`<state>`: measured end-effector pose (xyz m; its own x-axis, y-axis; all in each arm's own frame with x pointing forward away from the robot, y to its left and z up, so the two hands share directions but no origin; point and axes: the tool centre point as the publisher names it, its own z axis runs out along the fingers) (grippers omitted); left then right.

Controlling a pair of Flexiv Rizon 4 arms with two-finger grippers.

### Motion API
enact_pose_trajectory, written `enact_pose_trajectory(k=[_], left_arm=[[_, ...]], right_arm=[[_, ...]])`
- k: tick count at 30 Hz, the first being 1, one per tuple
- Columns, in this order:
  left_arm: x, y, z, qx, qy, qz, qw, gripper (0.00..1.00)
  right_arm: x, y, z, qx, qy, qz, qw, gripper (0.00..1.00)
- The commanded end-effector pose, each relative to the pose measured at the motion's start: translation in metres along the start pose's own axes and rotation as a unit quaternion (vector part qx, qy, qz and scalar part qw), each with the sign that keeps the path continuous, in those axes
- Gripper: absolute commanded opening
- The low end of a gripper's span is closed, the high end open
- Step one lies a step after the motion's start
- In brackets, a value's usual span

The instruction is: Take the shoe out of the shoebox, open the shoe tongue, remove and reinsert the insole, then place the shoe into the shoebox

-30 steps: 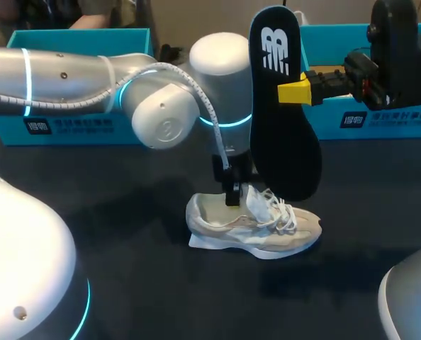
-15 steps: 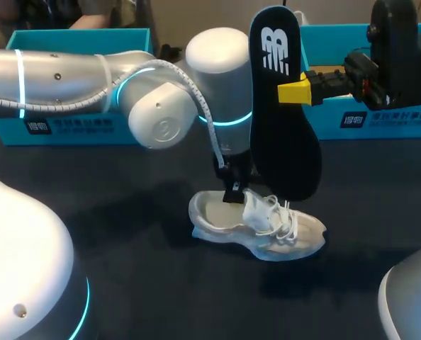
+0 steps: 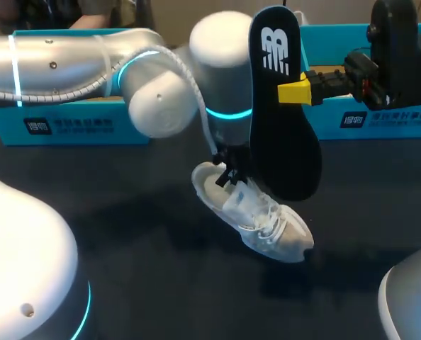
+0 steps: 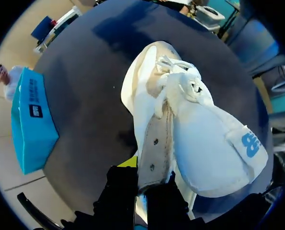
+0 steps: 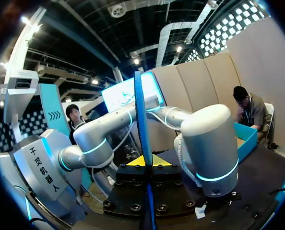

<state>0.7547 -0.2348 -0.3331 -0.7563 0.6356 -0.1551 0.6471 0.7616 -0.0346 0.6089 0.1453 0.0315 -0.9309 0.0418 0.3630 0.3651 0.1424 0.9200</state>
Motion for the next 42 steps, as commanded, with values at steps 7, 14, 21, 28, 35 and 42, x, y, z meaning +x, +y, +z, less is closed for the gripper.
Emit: enact_pose_trajectory(k=[7,14,21,28,35,42], left_arm=[[0.01,0.001,-0.011,-0.007,-0.043,0.051,0.998,0.0],[0.006,0.015,-0.025,0.052,-0.075,0.156,0.984,0.0],[-0.001,0.019,-0.029,0.101,-0.088,0.221,0.966,0.0],[0.0,0.015,-0.034,0.073,-0.091,0.244,0.963,0.0],[0.001,0.014,-0.033,0.094,-0.081,0.29,0.949,0.0],[0.009,0.008,-0.02,0.078,-0.047,0.353,0.931,0.0]], right_arm=[[-0.002,0.001,0.003,0.002,0.0,0.001,1.0,0.0],[-0.002,0.001,0.003,0.002,0.0,0.001,1.0,0.0],[-0.002,0.001,0.003,0.002,0.0,0.001,1.0,0.0],[-0.002,0.001,0.003,0.002,0.0,0.001,1.0,0.0],[-0.002,0.001,0.003,0.002,0.0,0.001,1.0,0.0],[-0.002,0.001,0.003,0.002,0.0,0.001,1.0,0.0]])
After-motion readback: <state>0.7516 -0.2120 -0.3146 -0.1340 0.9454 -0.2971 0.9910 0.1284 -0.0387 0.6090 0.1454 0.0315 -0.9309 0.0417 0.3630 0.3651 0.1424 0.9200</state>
